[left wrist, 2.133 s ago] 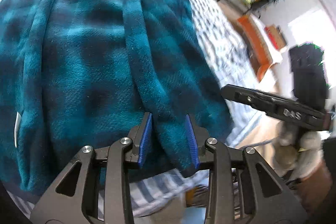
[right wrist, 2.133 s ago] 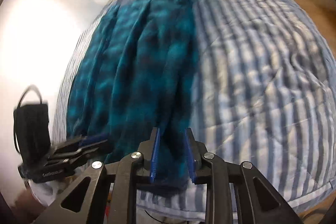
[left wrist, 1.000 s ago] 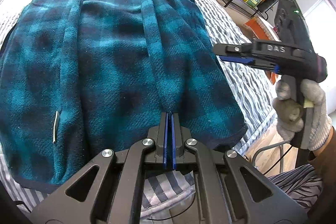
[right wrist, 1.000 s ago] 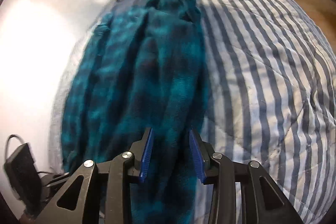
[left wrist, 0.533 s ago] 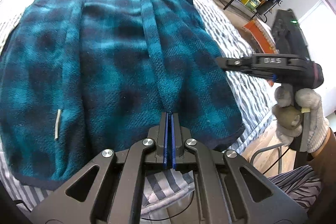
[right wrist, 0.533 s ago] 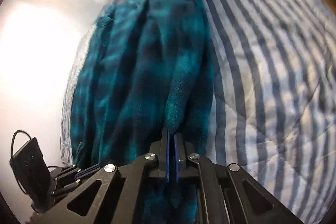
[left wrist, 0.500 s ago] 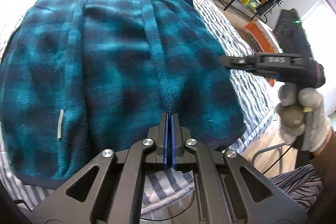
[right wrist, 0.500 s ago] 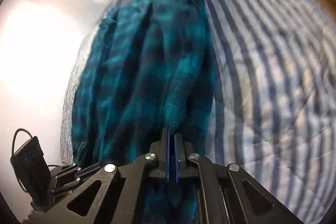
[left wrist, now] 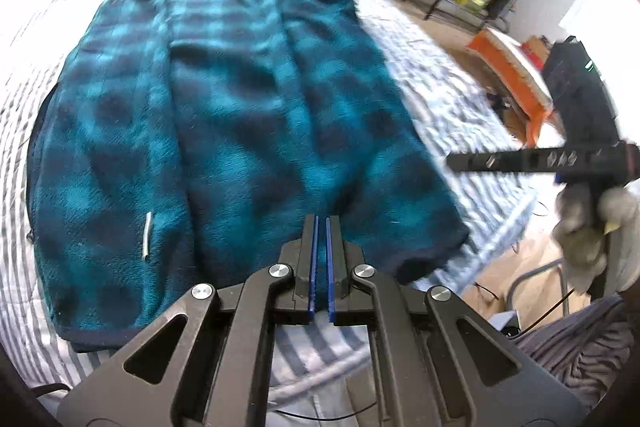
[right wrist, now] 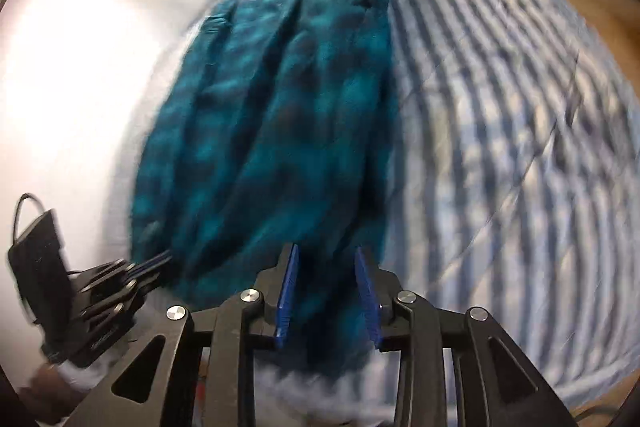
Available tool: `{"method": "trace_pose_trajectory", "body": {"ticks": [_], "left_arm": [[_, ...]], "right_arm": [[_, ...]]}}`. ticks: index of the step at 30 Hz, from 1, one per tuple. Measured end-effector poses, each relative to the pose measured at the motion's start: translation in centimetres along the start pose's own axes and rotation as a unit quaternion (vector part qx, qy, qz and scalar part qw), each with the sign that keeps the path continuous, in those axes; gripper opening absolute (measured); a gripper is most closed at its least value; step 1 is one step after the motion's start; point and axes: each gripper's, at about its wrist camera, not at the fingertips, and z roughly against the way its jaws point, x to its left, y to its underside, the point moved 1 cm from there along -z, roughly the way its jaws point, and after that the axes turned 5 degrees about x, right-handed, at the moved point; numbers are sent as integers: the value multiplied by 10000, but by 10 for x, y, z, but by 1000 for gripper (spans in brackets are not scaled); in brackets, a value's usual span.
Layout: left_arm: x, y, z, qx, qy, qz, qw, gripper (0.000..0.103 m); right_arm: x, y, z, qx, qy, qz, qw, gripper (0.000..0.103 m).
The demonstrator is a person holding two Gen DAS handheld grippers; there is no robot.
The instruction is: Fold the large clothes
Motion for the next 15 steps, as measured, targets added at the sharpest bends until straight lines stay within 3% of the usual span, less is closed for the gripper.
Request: {"method": "trace_pose_trajectory", "body": {"ticks": [4, 7, 9, 11, 13, 15], "left_arm": [[-11, 3, -16, 271, 312, -90, 9991, 0], [-14, 7, -39, 556, 62, -245, 9981, 0], [-10, 9, -50, 632, -54, -276, 9976, 0], [-8, 9, -50, 607, -26, -272, 9978, 0], [-8, 9, -40, 534, 7, -240, 9983, 0], [-8, 9, -28, 410, 60, -200, 9989, 0]], "right_arm": [[7, 26, -21, 229, 107, 124, 9996, 22], [16, 33, -36, 356, 733, 599, 9949, 17], [18, 33, -28, 274, 645, 579, 9959, 19], [17, 33, -6, -115, 370, 544, 9978, 31], [12, 33, 9, -499, 383, 476, 9969, 63], [2, 33, 14, -656, 348, 289, 9968, 75]]}}
